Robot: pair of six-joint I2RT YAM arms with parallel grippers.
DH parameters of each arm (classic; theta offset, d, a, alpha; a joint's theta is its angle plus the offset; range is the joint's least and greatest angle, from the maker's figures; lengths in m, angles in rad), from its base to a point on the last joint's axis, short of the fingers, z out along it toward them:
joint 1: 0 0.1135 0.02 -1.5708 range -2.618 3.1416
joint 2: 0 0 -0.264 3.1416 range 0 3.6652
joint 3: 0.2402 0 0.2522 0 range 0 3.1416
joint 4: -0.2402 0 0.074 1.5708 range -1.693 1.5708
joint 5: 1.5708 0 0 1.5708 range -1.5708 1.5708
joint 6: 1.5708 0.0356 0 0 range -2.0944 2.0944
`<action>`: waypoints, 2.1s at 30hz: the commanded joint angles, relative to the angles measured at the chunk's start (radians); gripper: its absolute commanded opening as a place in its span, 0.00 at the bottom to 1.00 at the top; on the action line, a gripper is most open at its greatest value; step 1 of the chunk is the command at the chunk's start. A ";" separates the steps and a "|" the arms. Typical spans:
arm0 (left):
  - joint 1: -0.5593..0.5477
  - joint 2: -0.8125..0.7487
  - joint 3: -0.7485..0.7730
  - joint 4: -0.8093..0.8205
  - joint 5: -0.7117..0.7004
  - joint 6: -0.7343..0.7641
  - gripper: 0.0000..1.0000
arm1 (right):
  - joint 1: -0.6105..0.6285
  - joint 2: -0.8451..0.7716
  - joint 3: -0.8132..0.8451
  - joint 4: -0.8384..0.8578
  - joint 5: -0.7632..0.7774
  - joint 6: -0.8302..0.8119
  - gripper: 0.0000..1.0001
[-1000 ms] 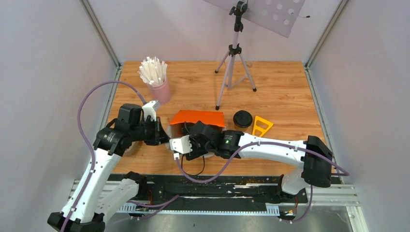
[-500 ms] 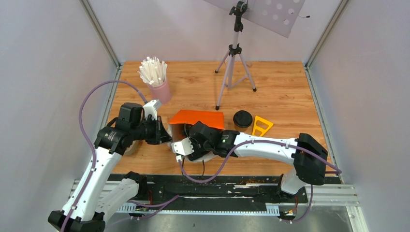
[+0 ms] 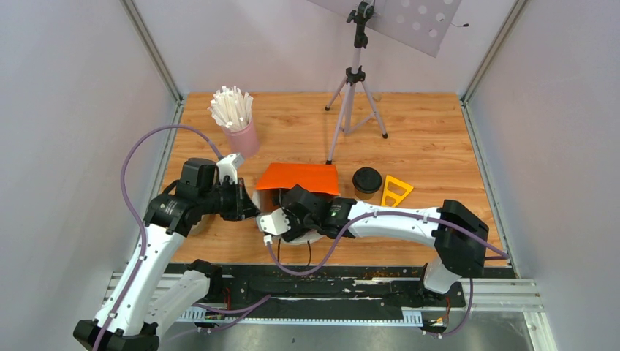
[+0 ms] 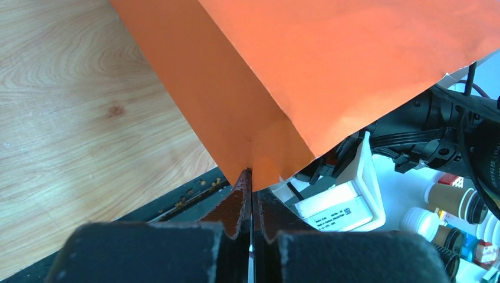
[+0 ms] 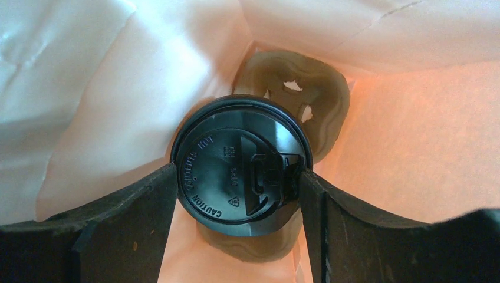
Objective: Pack the takeout coffee
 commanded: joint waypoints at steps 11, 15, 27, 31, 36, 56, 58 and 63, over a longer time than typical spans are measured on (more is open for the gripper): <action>0.001 -0.005 0.015 0.012 0.036 -0.006 0.01 | 0.007 -0.022 -0.006 0.022 0.181 -0.002 0.72; 0.001 0.004 0.017 0.013 0.036 -0.002 0.01 | 0.003 -0.054 0.031 -0.053 0.047 0.050 0.73; 0.002 0.015 0.017 0.025 0.040 -0.005 0.01 | -0.020 -0.022 0.013 0.001 0.028 0.051 0.72; 0.002 0.019 0.014 0.041 0.050 -0.023 0.01 | -0.028 -0.036 -0.029 0.089 0.114 0.018 0.72; 0.002 0.030 0.026 0.043 0.050 -0.022 0.01 | -0.040 -0.092 -0.085 0.130 0.037 -0.021 0.73; 0.002 0.042 0.055 0.014 0.020 -0.013 0.01 | -0.128 -0.249 -0.108 -0.007 -0.115 -0.133 0.75; 0.002 0.039 0.055 0.018 0.018 -0.015 0.01 | -0.142 -0.261 -0.129 0.005 -0.128 -0.157 0.75; 0.002 0.039 0.051 0.017 0.026 -0.009 0.01 | -0.181 -0.272 -0.165 0.036 -0.163 -0.218 0.75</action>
